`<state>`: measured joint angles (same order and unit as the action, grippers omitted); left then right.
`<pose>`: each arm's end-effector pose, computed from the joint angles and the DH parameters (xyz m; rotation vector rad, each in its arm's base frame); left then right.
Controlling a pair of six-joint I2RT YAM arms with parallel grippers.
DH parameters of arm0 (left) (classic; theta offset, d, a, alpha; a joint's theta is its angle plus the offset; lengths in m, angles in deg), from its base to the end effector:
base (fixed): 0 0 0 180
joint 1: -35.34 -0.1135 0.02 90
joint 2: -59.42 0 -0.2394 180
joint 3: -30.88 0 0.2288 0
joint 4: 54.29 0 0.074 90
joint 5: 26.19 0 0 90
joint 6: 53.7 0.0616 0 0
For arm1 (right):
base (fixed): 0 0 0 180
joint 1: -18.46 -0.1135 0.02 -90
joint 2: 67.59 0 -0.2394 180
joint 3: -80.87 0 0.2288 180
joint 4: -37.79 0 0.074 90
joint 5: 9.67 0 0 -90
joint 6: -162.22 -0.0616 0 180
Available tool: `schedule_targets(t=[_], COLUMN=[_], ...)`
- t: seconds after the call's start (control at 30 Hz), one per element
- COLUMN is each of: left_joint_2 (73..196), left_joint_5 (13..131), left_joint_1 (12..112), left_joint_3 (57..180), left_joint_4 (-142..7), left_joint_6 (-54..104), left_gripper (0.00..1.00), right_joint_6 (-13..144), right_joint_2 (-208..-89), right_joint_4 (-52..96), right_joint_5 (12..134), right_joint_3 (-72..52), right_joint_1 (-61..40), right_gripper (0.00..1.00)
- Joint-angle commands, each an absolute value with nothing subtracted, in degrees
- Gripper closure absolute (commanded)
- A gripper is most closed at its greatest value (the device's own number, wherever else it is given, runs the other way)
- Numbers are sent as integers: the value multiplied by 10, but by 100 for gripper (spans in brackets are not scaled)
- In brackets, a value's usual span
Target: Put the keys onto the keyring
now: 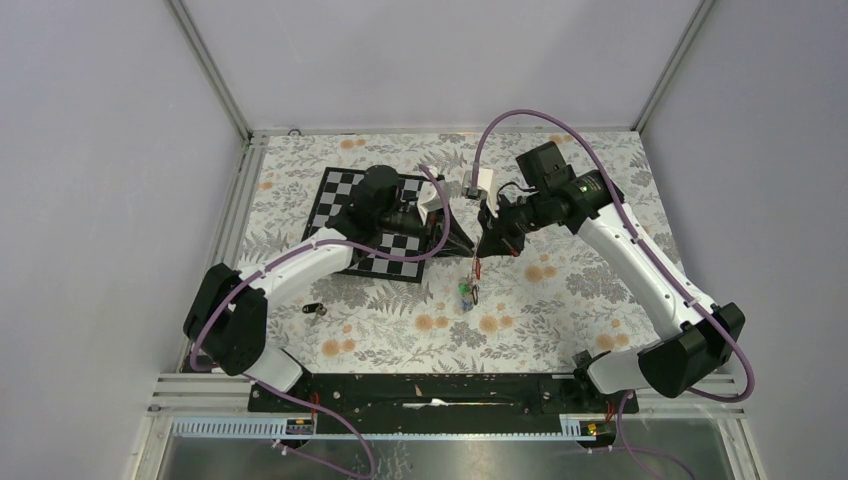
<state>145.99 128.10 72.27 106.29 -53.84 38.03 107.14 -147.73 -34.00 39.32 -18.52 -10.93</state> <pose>0.2297 -0.2421 0.2895 1.3620 1.2774 -1.4070 0.2139 0.1669 0.3292 -1.4937 1.8197 0.8342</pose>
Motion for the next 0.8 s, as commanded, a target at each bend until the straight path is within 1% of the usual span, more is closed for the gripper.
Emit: schedule_targets(t=[0.0, 0.13, 0.27, 0.53, 0.67, 0.77], left_joint_2=[1463, 1464, 1462, 1456, 1456, 1460], left_joint_5=[1295, 1296, 1296, 1299, 1298, 1297], left_joint_1=[728, 729, 728, 729, 729, 729], left_joint_3=[1091, 1094, 1094, 1082, 1078, 1072], left_joint_4=[-534, -534, -534, -510, -496, -479], left_joint_6=[401, 398, 397, 377, 365, 352], left_gripper=[75, 76, 72, 70, 69, 72], right_joint_6=[1078, 1078, 1079, 1078, 1074, 1072], right_joint_2=[-1478, -1477, -1473, -1469, -1468, -1468], right_joint_4=[-342, -341, -339, -335, -332, -330], right_joint_5=[391, 391, 393, 395, 394, 393], right_joint_3=[-208, -199, -191, -180, -177, -176], right_joint_1=[-116, -117, -118, -119, -121, -122], right_gripper=[100, 100, 100, 100, 100, 100])
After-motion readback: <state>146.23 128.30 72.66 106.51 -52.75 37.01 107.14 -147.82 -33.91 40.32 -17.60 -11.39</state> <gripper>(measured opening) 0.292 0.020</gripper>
